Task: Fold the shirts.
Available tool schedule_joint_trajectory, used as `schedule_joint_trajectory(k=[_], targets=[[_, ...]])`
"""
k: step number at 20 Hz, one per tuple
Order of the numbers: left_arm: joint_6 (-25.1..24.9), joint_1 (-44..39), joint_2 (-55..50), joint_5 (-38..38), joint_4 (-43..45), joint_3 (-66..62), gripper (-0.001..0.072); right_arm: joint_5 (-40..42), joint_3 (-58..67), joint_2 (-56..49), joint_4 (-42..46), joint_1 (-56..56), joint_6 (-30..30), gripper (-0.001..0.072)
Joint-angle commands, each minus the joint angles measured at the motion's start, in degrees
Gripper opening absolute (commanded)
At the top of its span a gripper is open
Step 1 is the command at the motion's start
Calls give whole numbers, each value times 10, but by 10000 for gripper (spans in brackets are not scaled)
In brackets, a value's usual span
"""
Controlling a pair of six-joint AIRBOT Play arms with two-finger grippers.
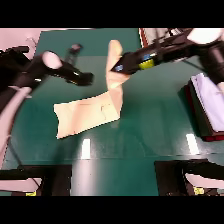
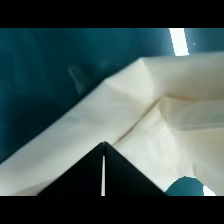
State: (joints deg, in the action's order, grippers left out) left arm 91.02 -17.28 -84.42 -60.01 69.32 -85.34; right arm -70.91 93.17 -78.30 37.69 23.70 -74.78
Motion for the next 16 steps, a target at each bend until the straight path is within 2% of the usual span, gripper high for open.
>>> schedule_joint_trajectory(k=[1, 2, 3, 4, 5, 7, 10, 12, 16], targets=[[0, 90, 126, -26, 86, -2, 23, 110, 1, -54, -31, 124, 19, 18], [0, 111, 158, -26, 107, -2, 23, 156, 1, -79, -54, 164, 40, 20], [0, 130, 189, -26, 127, -2, 23, 202, 1, -103, -81, 197, 69, 80], [0, 147, 215, -26, 135, -2, 23, 239, 6, -129, -102, 224, 89, 303], [0, 160, 233, -26, 136, -2, 23, 249, 24, -153, -106, 241, 90, 413], [0, 170, 254, -28, 137, -2, 23, 237, 68, -182, -88, 246, 91, 410], [0, 167, 250, -43, 105, -2, 23, 179, 68, -164, 20, 203, 68, 407], [0, 145, 244, -40, 102, 6, 22, 139, 18, -131, 86, 151, 42, 407], [-11, 79, 238, -17, 102, 23, 23, 83, -152, -69, 167, 21, -11, 413]])
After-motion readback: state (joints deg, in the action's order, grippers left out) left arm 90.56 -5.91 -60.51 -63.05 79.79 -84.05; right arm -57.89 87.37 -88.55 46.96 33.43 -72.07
